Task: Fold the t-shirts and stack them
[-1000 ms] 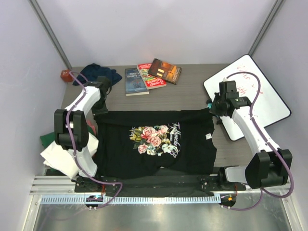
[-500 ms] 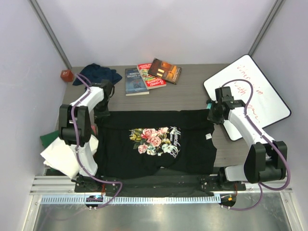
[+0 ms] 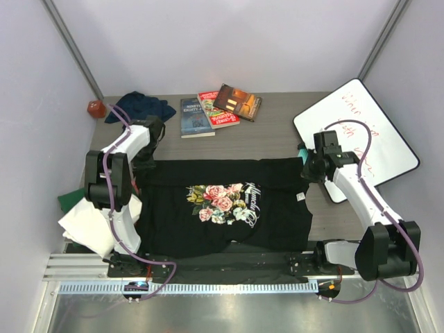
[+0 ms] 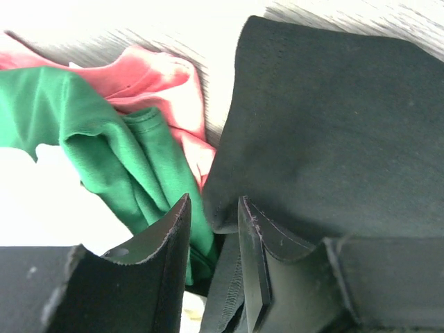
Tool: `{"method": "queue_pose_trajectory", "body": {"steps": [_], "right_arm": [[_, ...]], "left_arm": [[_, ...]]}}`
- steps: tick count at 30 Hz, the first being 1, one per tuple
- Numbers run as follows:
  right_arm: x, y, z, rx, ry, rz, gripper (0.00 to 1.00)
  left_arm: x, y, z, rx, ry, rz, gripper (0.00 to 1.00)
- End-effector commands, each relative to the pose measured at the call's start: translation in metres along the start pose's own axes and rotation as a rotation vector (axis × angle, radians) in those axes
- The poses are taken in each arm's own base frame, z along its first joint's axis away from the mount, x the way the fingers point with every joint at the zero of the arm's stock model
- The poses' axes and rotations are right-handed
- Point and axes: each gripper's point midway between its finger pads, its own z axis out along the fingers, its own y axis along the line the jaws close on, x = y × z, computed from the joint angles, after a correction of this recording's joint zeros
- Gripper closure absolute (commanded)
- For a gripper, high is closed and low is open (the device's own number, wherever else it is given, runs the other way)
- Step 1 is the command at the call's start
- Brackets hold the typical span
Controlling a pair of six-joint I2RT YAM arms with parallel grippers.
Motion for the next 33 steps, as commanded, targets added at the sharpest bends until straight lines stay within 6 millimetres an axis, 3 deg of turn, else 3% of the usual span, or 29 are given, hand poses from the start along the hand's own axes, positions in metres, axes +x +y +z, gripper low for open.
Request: {"method": "queue_pose_trajectory", "body": {"steps": [1, 3, 6, 9, 13, 17, 19, 23, 28, 33], "right_arm": [[-0.012, 0.000, -0.027, -0.010, -0.073, 0.017, 0.91], [-0.015, 0.002, -0.037, -0.022, -0.094, 0.018, 0.83], [-0.029, 0.006, -0.053, -0.042, -0.154, 0.025, 0.81], [-0.045, 0.012, -0.053, -0.059, -0.206, 0.029, 0.79], [-0.051, 0.021, -0.024, -0.068, -0.172, 0.019, 0.79], [-0.051, 0.029, 0.018, -0.062, -0.084, 0.015, 0.79], [-0.050, 0.037, 0.036, -0.084, -0.046, 0.012, 0.80], [-0.057, 0.042, 0.052, -0.095, -0.054, 0.015, 0.80], [-0.060, 0.044, 0.071, -0.077, -0.029, 0.012, 0.80], [-0.054, 0.043, 0.086, -0.047, 0.017, 0.019, 0.83]], "left_arm": [[-0.007, 0.013, -0.009, -0.046, -0.045, -0.038, 0.66], [-0.008, 0.015, -0.010, -0.061, -0.047, -0.041, 0.66], [-0.013, 0.020, -0.016, -0.065, -0.074, -0.064, 0.66], [-0.023, 0.018, -0.026, -0.023, -0.118, -0.100, 0.66], [-0.044, 0.010, -0.051, 0.086, -0.190, -0.142, 0.66], [-0.067, -0.015, -0.067, 0.189, -0.198, -0.131, 0.65], [-0.069, -0.029, -0.069, 0.204, -0.183, -0.087, 0.66], [-0.078, -0.062, -0.064, 0.206, -0.188, -0.010, 0.65], [-0.069, -0.096, -0.045, 0.287, -0.117, 0.030, 0.67], [-0.053, -0.109, -0.026, 0.284, -0.045, 0.062, 0.73]]}}
